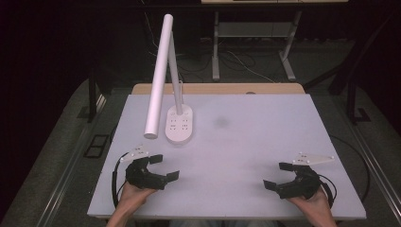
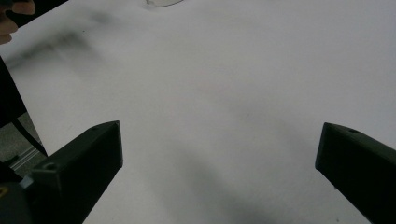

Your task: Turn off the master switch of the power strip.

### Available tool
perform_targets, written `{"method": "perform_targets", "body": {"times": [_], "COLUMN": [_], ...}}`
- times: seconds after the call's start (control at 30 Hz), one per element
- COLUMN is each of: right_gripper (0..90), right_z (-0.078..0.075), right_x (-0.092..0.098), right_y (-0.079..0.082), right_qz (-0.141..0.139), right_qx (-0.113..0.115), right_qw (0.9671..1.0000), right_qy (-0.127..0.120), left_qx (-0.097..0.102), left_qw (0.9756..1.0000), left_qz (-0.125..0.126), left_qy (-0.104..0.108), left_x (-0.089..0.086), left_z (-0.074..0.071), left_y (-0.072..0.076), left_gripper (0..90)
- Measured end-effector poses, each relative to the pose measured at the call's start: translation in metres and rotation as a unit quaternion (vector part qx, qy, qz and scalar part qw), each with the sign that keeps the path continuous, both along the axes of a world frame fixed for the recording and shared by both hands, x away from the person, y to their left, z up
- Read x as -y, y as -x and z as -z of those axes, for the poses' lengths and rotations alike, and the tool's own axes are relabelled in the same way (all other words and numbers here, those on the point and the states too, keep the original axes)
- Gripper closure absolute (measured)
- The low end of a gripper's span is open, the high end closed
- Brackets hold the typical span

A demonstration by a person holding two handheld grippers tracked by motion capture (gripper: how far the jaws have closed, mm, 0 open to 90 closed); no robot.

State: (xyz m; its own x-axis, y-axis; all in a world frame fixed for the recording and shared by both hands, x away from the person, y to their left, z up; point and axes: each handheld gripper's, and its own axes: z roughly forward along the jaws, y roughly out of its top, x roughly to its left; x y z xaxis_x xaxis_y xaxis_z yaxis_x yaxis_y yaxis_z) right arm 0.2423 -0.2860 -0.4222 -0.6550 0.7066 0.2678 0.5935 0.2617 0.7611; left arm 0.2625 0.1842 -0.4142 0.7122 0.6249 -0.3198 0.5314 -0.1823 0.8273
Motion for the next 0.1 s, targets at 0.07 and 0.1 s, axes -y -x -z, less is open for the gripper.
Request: {"method": "perform_targets", "body": {"times": [0.07, 0.1], "right_gripper": [0.0, 0.0], "right_z": [0.0001, 0.0001], "right_x": [-0.0001, -0.0001], "right_y": [0.0003, 0.0004], "right_qz": [-0.001, -0.001], "right_qx": [0.0, 0.002], "right_qw": [1.0, 1.0], "right_qy": [0.0, 0.0], "left_qx": [-0.001, -0.001], "left_qw": [1.0, 1.0], "left_qz": [0.004, 0.005], "left_qy": [-0.007, -0.007], "left_x": [0.0027, 0.004], "left_z": [0.0025, 0.0038], "left_y": [0.0007, 0.0011], "left_gripper": [0.0, 0.0]}}
